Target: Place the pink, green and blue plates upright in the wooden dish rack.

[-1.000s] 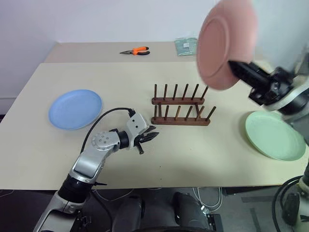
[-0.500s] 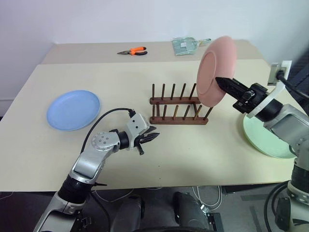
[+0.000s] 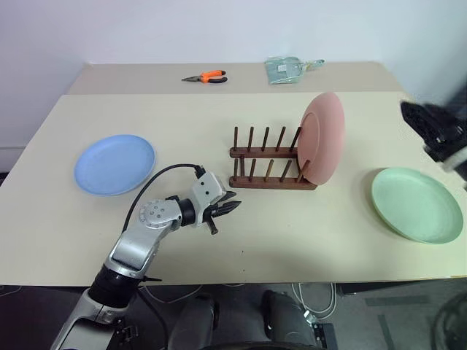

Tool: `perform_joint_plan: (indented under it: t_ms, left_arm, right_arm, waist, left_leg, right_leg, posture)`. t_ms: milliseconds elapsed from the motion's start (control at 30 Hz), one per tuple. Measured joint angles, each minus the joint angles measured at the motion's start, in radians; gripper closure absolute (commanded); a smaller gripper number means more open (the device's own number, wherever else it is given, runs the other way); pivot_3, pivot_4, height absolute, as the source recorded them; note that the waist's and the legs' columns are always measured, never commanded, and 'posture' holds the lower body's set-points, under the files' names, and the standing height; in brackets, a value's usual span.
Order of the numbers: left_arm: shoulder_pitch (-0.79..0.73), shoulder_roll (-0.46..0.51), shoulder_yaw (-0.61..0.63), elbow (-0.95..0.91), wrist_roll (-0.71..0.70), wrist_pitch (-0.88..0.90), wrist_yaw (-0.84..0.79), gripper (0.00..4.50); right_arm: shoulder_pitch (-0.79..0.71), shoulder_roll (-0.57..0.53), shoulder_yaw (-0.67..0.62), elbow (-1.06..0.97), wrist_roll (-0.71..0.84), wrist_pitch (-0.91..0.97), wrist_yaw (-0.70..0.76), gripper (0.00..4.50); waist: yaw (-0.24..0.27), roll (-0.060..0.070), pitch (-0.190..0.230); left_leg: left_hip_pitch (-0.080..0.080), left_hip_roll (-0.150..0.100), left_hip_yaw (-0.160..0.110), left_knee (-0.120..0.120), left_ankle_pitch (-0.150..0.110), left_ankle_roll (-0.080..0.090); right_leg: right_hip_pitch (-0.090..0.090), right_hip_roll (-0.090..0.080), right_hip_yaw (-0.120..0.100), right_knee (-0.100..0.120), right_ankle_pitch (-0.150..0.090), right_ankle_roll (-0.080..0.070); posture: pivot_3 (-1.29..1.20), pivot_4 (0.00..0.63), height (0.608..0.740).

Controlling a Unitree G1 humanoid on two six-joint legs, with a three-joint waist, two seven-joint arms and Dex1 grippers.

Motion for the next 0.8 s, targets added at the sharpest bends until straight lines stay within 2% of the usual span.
perform_joint_plan:
  t_ms: [100, 267, 367, 567, 600, 800]
  left_arm:
    - [-0.003, 0.0, -0.007, 0.009, 0.0, -0.003, -0.009, 3.43]
    - [-0.02, -0.001, -0.023, 0.015, 0.0, -0.016, -0.028, 3.43]
    - [-0.03, -0.001, -0.023, 0.015, 0.0, -0.017, -0.038, 3.43]
    - [-0.026, 0.001, -0.023, 0.012, 0.0, -0.016, -0.039, 3.43]
    - [-0.024, 0.002, -0.023, 0.011, 0.0, -0.016, -0.039, 3.43]
    - [-0.006, 0.003, -0.023, 0.003, 0.0, -0.016, -0.03, 3.43]
  right_arm:
    - [0.157, -0.03, 0.096, -0.022, -0.148, -0.034, 0.068, 0.1]
    - [0.24, -0.063, 0.259, -0.081, -0.352, -0.102, 0.116, 0.1]
    - [0.238, -0.061, 0.37, -0.051, -0.465, -0.11, 0.095, 0.88]
    - [0.168, -0.042, 0.431, 0.008, -0.588, -0.12, 0.061, 3.8]
    - [0.155, -0.032, 0.431, 0.013, -0.594, -0.12, 0.06, 4.41]
    - [0.065, -0.014, 0.407, 0.02, -0.62, -0.127, 0.058, 4.47]
  waist:
    - [-0.017, 0.002, 0.0]
    - [-0.032, 0.002, 0.0]
    - [-0.032, 0.002, 0.0]
    - [-0.029, 0.002, 0.0]
    - [-0.029, 0.002, 0.0]
    - [-0.032, 0.002, 0.0]
  left_leg:
    - [0.0, 0.001, 0.003, 0.001, 0.0, 0.0]
    - [0.001, 0.002, 0.005, 0.0, 0.0, 0.0]
    - [0.001, 0.001, 0.004, 0.002, 0.0, 0.0]
    - [0.001, 0.001, 0.004, 0.002, 0.0, 0.0]
    - [0.001, 0.001, 0.004, 0.002, 0.0, 0.0]
    - [0.001, 0.001, 0.004, 0.002, 0.0, 0.0]
  right_leg:
    - [0.0, 0.0, 0.001, 0.001, -0.001, 0.0]
    - [0.001, 0.0, 0.002, 0.002, -0.001, 0.001]
    - [-0.001, -0.001, 0.003, 0.001, 0.0, 0.002]
    - [-0.001, -0.001, 0.003, 0.001, 0.001, 0.003]
    - [-0.001, -0.001, 0.003, 0.001, 0.0, 0.002]
    - [-0.001, 0.0, 0.003, 0.001, 0.001, 0.003]
  posture:
    - [0.0, 0.15, 0.74]
    - [0.0, 0.15, 0.74]
    - [0.0, 0.15, 0.74]
    - [0.0, 0.15, 0.74]
    - [0.0, 0.15, 0.74]
    - [0.0, 0.15, 0.74]
